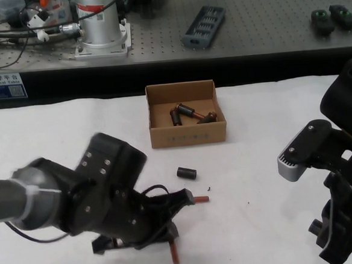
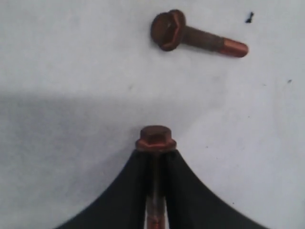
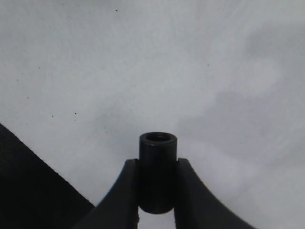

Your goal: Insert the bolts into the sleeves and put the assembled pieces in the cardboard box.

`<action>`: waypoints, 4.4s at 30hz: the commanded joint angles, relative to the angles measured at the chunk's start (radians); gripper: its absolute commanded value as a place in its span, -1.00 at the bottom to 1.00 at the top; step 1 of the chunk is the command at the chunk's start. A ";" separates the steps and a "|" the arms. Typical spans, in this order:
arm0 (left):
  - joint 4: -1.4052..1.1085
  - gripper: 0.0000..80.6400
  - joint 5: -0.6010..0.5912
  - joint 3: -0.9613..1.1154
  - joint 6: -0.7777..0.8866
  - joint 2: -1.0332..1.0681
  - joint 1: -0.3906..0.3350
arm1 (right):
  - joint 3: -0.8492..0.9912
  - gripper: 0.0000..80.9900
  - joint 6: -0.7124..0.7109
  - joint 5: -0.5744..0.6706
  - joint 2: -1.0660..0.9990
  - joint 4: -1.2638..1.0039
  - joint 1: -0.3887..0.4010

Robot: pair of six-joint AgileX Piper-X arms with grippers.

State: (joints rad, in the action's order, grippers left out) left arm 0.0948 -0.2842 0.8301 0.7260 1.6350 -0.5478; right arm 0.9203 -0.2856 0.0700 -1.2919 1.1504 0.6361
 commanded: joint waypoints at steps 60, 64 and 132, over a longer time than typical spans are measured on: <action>-0.276 -0.98 -0.535 0.005 -0.161 -0.519 0.291 | 0.006 -0.93 0.763 0.644 -0.098 -1.218 0.170; -0.276 -0.98 -0.537 0.005 -0.158 -0.519 0.291 | 0.006 -0.93 0.763 0.646 -0.098 -1.218 0.170; -0.140 -0.98 -0.626 0.005 -0.214 -0.519 0.304 | 0.006 -0.93 0.677 0.639 -0.095 -1.239 0.152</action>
State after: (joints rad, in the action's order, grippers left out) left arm -0.0692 -0.8944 0.8301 0.5348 1.1256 -0.2500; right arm 0.9203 0.4235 0.6926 -1.3955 -0.0653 0.8024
